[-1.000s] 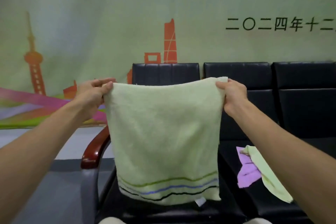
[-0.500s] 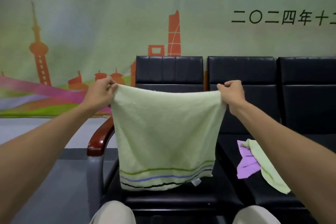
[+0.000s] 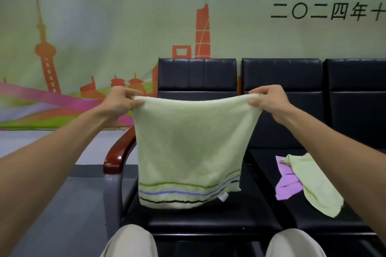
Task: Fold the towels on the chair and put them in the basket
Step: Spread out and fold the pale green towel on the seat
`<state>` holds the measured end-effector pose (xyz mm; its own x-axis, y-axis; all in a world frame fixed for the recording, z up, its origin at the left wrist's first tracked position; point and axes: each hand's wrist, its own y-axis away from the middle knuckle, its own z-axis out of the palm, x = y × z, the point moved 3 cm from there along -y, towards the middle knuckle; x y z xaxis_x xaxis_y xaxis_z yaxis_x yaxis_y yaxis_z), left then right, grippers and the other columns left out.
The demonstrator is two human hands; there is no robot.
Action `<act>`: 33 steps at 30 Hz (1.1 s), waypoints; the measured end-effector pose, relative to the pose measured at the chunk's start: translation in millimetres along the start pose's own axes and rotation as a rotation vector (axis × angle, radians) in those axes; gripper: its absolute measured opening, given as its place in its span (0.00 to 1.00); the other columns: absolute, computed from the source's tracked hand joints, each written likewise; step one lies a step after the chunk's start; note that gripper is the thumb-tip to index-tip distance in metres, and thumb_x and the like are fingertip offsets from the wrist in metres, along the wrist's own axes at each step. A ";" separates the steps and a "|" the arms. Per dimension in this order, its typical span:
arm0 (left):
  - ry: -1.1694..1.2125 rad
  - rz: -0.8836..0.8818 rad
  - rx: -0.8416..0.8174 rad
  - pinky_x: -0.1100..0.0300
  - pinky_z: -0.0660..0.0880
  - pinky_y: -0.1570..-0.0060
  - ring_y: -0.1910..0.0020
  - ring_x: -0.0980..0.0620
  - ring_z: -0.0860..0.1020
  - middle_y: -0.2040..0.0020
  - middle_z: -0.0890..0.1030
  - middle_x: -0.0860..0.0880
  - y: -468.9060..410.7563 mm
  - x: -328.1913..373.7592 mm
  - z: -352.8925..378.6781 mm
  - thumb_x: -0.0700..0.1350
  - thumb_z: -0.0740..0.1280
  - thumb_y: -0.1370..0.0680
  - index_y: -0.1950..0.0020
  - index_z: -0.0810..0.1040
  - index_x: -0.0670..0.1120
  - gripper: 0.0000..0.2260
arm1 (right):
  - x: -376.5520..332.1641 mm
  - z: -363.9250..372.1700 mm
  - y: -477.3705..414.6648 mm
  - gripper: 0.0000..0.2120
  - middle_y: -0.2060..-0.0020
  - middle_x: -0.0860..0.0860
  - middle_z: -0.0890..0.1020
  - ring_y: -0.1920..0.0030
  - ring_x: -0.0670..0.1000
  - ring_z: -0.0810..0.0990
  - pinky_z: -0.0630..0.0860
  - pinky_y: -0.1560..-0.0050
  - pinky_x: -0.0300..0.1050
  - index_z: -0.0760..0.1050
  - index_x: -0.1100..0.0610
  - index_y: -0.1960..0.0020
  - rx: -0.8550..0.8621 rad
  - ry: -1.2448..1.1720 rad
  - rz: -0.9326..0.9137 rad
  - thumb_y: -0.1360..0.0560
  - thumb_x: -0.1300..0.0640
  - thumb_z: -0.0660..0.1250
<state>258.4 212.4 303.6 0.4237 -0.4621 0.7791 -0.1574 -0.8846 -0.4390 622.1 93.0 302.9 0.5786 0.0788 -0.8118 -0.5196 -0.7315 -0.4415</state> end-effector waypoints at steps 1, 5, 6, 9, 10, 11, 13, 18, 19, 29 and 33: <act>-0.155 0.072 0.032 0.57 0.71 0.50 0.48 0.49 0.76 0.45 0.80 0.45 1.2 1.4 0.9 0.40 0.69 0.23 0.40 0.80 0.38 0.13 | -1.4 0.0 1.4 0.15 0.46 0.53 0.80 0.45 0.51 0.77 0.76 0.44 0.45 0.80 0.60 0.42 0.055 0.084 -0.029 0.28 0.64 0.72; -0.354 0.186 0.235 0.56 0.69 0.53 0.51 0.47 0.75 0.46 0.82 0.40 5.8 8.9 4.6 0.44 0.68 0.22 0.44 0.82 0.36 0.12 | -3.8 3.5 3.5 0.11 0.46 0.55 0.81 0.46 0.52 0.78 0.76 0.46 0.47 0.82 0.59 0.45 0.232 0.248 -0.131 0.26 0.58 0.72; -0.366 0.192 0.263 0.56 0.70 0.51 0.49 0.45 0.76 0.45 0.82 0.39 6.2 10.7 5.4 0.43 0.67 0.21 0.44 0.81 0.35 0.13 | -3.6 4.5 3.8 0.10 0.46 0.55 0.79 0.47 0.53 0.78 0.76 0.49 0.47 0.82 0.58 0.46 0.271 0.293 -0.152 0.25 0.56 0.72; -0.395 0.189 0.272 0.53 0.70 0.49 0.48 0.42 0.76 0.45 0.80 0.37 6.6 12.0 7.3 0.42 0.64 0.20 0.43 0.79 0.34 0.12 | -3.0 4.8 3.1 0.07 0.46 0.54 0.75 0.50 0.53 0.77 0.77 0.51 0.52 0.80 0.55 0.48 0.332 0.361 -0.183 0.22 0.53 0.68; -0.402 0.194 0.271 0.54 0.69 0.50 0.49 0.43 0.75 0.45 0.80 0.37 7.2 12.3 7.2 0.42 0.64 0.19 0.44 0.79 0.34 0.12 | -3.2 5.2 3.1 0.06 0.48 0.54 0.77 0.51 0.53 0.78 0.78 0.51 0.53 0.79 0.55 0.49 0.331 0.356 -0.185 0.22 0.53 0.66; -0.402 0.199 0.279 0.55 0.69 0.51 0.50 0.44 0.75 0.46 0.80 0.37 7.6 12.6 6.3 0.42 0.64 0.20 0.44 0.80 0.35 0.12 | -3.6 5.6 3.4 0.06 0.51 0.53 0.79 0.53 0.53 0.78 0.78 0.52 0.54 0.78 0.54 0.49 0.328 0.341 -0.185 0.21 0.54 0.65; -0.367 0.197 0.300 0.55 0.69 0.51 0.49 0.43 0.76 0.46 0.81 0.38 8.7 11.8 4.5 0.42 0.65 0.20 0.44 0.80 0.36 0.11 | -2.6 7.1 4.6 0.06 0.54 0.53 0.80 0.54 0.52 0.79 0.79 0.52 0.54 0.77 0.54 0.49 0.319 0.293 -0.181 0.20 0.53 0.63; -0.095 0.090 0.283 0.52 0.75 0.52 0.52 0.47 0.76 0.49 0.82 0.42 15.8 -1.4 3.7 0.44 0.66 0.21 0.48 0.82 0.40 0.09 | 7.2 8.0 14.7 0.06 0.54 0.53 0.80 0.50 0.52 0.78 0.76 0.51 0.49 0.75 0.54 0.53 0.247 0.143 -0.141 0.20 0.53 0.63; -0.040 0.055 0.267 0.49 0.77 0.51 0.53 0.46 0.77 0.50 0.82 0.43 16.9 -6.2 4.0 0.45 0.66 0.21 0.50 0.82 0.42 0.08 | 10.1 7.8 17.4 0.06 0.54 0.53 0.80 0.49 0.52 0.77 0.75 0.50 0.49 0.75 0.53 0.54 0.235 0.134 -0.139 0.20 0.53 0.63; -0.096 -0.007 0.268 0.55 0.65 0.61 0.59 0.47 0.72 0.63 0.75 0.47 34.8 -13.4 6.9 0.50 0.63 0.19 0.62 0.75 0.43 0.15 | 31.8 10.0 35.6 0.13 0.57 0.53 0.78 0.55 0.50 0.74 0.70 0.56 0.47 0.76 0.59 0.53 0.108 0.111 -0.074 0.17 0.54 0.56; 0.071 -0.012 0.102 0.54 0.77 0.65 0.61 0.46 0.78 0.60 0.81 0.43 35.2 -23.4 4.5 0.47 0.72 0.25 0.59 0.81 0.42 0.09 | 33.2 12.0 33.6 0.20 0.63 0.53 0.72 0.60 0.52 0.70 0.65 0.61 0.47 0.71 0.62 0.59 0.021 0.128 -0.021 0.16 0.51 0.51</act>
<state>247.0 192.4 267.9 0.3601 -0.4582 0.8126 -0.0599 -0.8806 -0.4700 616.3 79.2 256.5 0.6648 0.0059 -0.7470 -0.5186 -0.7161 -0.4672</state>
